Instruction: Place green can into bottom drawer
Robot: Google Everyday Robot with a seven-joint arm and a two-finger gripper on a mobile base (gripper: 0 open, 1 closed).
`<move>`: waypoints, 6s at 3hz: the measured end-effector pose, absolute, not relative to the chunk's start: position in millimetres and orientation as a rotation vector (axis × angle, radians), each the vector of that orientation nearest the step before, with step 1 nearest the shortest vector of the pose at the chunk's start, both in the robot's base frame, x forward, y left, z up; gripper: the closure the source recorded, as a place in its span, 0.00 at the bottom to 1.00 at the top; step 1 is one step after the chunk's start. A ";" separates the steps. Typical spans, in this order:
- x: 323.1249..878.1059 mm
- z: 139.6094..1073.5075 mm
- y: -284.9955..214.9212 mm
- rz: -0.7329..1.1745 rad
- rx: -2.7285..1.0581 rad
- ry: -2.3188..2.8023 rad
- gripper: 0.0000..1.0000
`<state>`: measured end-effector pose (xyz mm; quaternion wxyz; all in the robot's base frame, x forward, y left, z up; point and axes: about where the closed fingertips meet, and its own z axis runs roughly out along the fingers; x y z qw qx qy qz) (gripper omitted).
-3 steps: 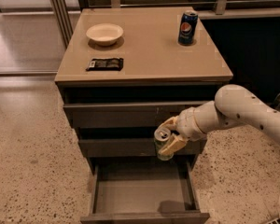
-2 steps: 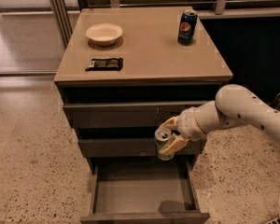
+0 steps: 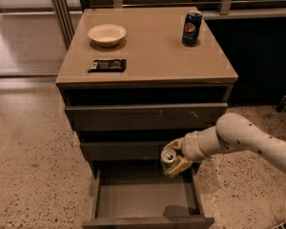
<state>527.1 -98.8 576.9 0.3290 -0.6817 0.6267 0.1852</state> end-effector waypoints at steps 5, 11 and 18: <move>539.6 365.3 -137.0 0.575 -1.612 1.700 1.00; 572.4 176.3 -108.9 0.694 -1.549 1.631 1.00; 571.3 167.7 -102.8 0.693 -1.592 1.625 0.00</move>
Offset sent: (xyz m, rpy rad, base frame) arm 0.0293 -0.0481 -0.2205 0.1213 0.0185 -0.1420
